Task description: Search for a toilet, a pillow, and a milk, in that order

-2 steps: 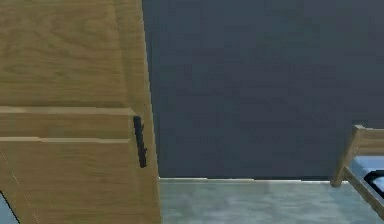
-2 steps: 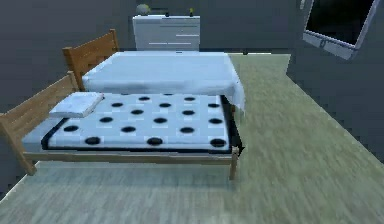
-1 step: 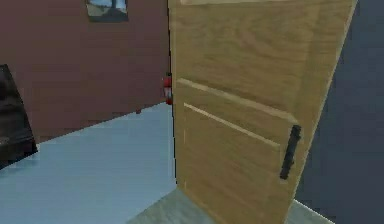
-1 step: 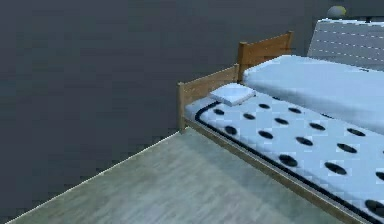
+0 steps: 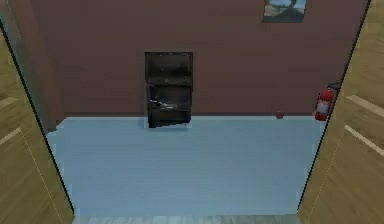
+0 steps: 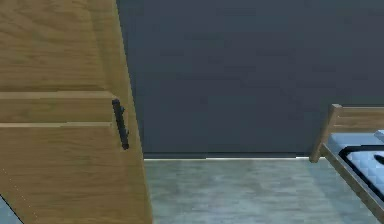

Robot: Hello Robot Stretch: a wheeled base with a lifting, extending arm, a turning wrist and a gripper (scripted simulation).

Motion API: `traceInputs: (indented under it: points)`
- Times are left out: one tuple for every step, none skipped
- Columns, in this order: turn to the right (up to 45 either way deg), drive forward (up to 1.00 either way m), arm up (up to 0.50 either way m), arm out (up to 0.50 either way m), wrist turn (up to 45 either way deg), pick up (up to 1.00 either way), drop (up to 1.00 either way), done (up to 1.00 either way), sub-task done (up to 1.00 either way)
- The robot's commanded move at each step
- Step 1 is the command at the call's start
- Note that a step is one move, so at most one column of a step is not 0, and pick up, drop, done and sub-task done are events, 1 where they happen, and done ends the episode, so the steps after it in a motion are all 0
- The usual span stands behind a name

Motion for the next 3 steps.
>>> traceInputs:
  points:
    - [0.0,0.55,0.0,0.0,0.0,0.0,0.0,0.0,0.0]
    - [-27.0,0.0,0.0,0.0,0.0,0.0,0.0,0.0,0.0]
    - [0.0,0.9,0.0,0.0,0.0,0.0,0.0,0.0,0.0]
